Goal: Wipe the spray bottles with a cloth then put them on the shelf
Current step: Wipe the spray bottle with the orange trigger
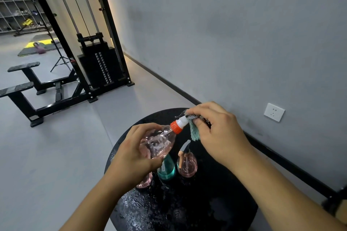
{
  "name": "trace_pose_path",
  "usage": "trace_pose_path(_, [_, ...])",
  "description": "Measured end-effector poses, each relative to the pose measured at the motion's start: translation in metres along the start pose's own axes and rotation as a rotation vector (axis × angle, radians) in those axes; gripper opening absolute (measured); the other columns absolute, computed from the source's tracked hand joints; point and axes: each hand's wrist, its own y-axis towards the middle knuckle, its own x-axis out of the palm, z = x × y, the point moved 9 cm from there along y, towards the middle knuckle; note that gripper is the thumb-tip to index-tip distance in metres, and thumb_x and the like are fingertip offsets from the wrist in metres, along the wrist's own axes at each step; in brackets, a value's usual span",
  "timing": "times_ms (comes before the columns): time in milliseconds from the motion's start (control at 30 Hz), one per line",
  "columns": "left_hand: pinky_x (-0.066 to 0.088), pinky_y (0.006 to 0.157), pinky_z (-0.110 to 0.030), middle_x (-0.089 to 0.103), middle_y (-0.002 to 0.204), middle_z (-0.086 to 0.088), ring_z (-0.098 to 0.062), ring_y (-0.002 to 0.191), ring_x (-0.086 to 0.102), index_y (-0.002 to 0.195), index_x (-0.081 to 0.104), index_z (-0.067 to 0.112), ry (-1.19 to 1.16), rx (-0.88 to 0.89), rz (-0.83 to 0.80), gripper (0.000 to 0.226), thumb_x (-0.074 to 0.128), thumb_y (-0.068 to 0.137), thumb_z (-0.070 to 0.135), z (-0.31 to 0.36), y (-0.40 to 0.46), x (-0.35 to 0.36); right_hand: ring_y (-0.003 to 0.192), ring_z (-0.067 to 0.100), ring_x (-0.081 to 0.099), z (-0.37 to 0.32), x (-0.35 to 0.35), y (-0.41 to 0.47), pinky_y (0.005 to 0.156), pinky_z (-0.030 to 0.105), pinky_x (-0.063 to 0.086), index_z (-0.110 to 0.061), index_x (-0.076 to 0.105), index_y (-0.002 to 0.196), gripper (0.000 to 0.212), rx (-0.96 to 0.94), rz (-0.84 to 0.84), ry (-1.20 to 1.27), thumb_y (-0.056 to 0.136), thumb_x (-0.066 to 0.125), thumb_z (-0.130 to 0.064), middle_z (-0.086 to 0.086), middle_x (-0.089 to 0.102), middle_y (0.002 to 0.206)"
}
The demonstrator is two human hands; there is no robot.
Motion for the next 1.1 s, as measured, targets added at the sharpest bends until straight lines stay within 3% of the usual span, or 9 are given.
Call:
trace_pose_path(167, [0.044,0.085,-0.002,0.056,0.126,0.031,0.011,0.119,0.056,0.121,0.058,0.059,-0.039,-0.032,-0.017,0.085,0.095,0.067,0.004,-0.004,0.000,0.003,0.110,-0.002,0.059,-0.007,0.005,-0.002,0.090,0.005,0.046,-0.027,0.074,0.121,0.030,-0.041,-0.043,0.022,0.100,0.062,-0.009,-0.019,0.061,0.116])
trace_pose_path(233, [0.055,0.090,-0.017,0.059,0.128,0.029,0.002,0.118,0.062,0.123,0.059,0.058,-0.107,-0.067,-0.027,0.085,0.094,0.069,0.002,-0.006,-0.001,0.004,0.107,-0.006,0.059,0.011,-0.003,0.002,0.088,0.000,0.043,-0.025,0.075,0.120,0.029,0.038,0.020,0.014,0.100,0.061,-0.008,-0.019,0.062,0.116])
trace_pose_path(333, [0.065,0.088,-0.046,0.067,0.128,0.017,-0.025,0.107,0.075,0.127,0.064,0.047,-0.277,-0.152,-0.050,0.084,0.092,0.069,-0.007,-0.013,-0.002,0.007,0.102,-0.012,0.057,0.032,-0.014,0.007,0.082,-0.005,0.038,-0.025,0.076,0.117,0.029,0.127,0.102,0.015,0.099,0.062,-0.007,-0.017,0.065,0.111])
trace_pose_path(467, [0.065,0.083,-0.038,0.074,0.117,0.013,-0.021,0.106,0.076,0.121,0.068,0.044,-0.467,-0.230,-0.060,0.077,0.095,0.068,-0.005,-0.018,0.000,0.012,0.100,-0.017,0.055,0.049,-0.027,0.007,0.079,-0.005,0.037,-0.034,0.077,0.110,0.027,0.210,0.202,0.065,0.097,0.066,-0.012,-0.024,0.066,0.104])
trace_pose_path(600, [0.065,0.088,-0.045,0.075,0.120,0.004,-0.024,0.107,0.077,0.127,0.068,0.042,-0.551,-0.277,-0.103,0.072,0.094,0.068,0.011,-0.016,-0.001,0.022,0.101,-0.010,0.060,0.039,-0.032,0.006,0.080,-0.001,0.041,-0.034,0.077,0.107,0.022,0.171,0.268,0.136,0.094,0.072,-0.017,-0.021,0.070,0.105])
trace_pose_path(733, [0.064,0.090,-0.050,0.076,0.120,0.000,-0.030,0.106,0.078,0.127,0.068,0.040,-0.611,-0.280,-0.152,0.069,0.094,0.068,0.015,-0.007,-0.003,0.032,0.102,-0.009,0.062,0.034,-0.021,0.003,0.083,-0.001,0.042,-0.035,0.077,0.103,0.018,0.180,0.266,0.198,0.091,0.077,-0.022,-0.021,0.070,0.105])
trace_pose_path(900, [0.063,0.081,-0.049,0.076,0.121,-0.008,-0.037,0.105,0.077,0.130,0.067,0.033,-0.765,-0.326,-0.187,0.064,0.090,0.073,0.015,-0.004,-0.004,0.042,0.100,-0.015,0.058,0.034,-0.015,0.004,0.078,-0.005,0.037,-0.034,0.077,0.097,0.019,0.195,0.271,0.155,0.087,0.080,-0.018,-0.022,0.069,0.101])
trace_pose_path(1100, [0.062,0.083,-0.060,0.075,0.125,-0.016,-0.044,0.111,0.075,0.134,0.067,0.024,-0.940,-0.422,-0.106,0.059,0.081,0.077,0.015,-0.017,0.001,0.037,0.099,-0.013,0.060,0.038,-0.004,0.001,0.078,-0.002,0.044,-0.033,0.079,0.098,0.017,0.209,0.170,0.124,0.087,0.080,-0.019,-0.023,0.069,0.099])
